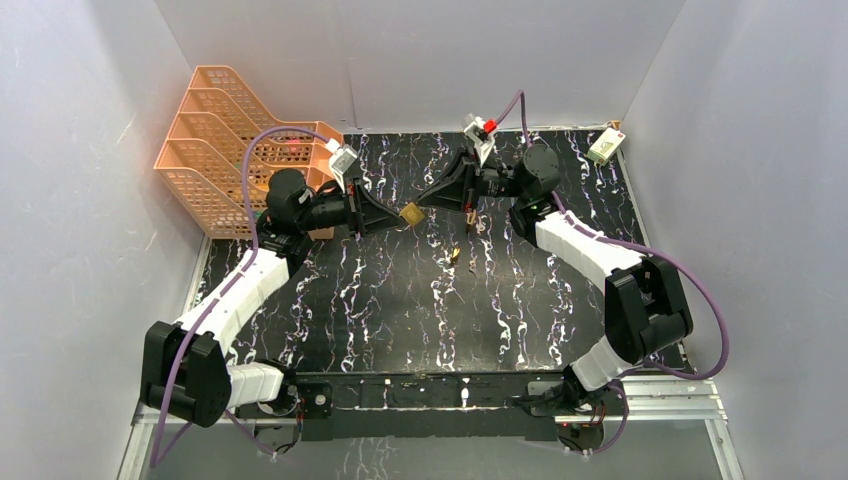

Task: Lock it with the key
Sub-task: Lock the lock, then place the lock at the center of the board.

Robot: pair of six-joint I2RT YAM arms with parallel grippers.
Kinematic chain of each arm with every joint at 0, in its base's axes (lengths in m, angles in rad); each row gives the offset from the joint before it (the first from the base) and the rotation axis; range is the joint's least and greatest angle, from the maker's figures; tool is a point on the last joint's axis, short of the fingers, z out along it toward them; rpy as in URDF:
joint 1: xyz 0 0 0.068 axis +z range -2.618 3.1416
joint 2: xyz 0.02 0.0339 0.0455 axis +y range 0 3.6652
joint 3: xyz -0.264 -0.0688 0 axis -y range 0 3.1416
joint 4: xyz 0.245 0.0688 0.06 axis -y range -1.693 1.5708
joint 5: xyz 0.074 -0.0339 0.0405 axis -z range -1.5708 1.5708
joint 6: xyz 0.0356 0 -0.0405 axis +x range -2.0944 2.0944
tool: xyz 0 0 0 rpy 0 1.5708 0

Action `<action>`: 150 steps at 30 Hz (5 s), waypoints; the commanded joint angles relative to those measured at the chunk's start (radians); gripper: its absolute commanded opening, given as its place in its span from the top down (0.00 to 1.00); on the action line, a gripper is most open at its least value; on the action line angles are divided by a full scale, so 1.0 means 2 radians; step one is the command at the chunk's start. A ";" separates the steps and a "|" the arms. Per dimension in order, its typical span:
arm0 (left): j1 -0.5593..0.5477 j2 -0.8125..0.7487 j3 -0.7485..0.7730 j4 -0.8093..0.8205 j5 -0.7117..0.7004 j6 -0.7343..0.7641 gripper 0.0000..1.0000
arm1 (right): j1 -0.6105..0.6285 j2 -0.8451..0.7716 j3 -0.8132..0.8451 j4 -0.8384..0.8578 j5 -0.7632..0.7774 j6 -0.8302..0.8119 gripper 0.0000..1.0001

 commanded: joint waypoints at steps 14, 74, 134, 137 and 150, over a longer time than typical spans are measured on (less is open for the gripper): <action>0.004 -0.014 0.012 0.011 -0.005 0.005 1.00 | 0.003 -0.014 0.008 -0.011 -0.002 -0.021 0.82; 0.014 0.017 -0.053 0.270 -0.038 -0.162 0.64 | -0.003 -0.009 -0.038 0.146 0.194 0.212 1.00; -0.143 0.126 0.215 -0.611 -0.475 0.223 1.00 | 0.088 -0.235 -0.218 -0.325 0.464 -0.157 1.00; -0.164 0.154 0.233 -0.644 -0.499 0.226 1.00 | 0.095 -0.236 -0.251 -0.307 0.469 -0.132 1.00; -0.220 0.232 0.283 -0.713 -0.474 0.238 1.00 | 0.100 -0.161 -0.314 -0.230 0.500 -0.092 1.00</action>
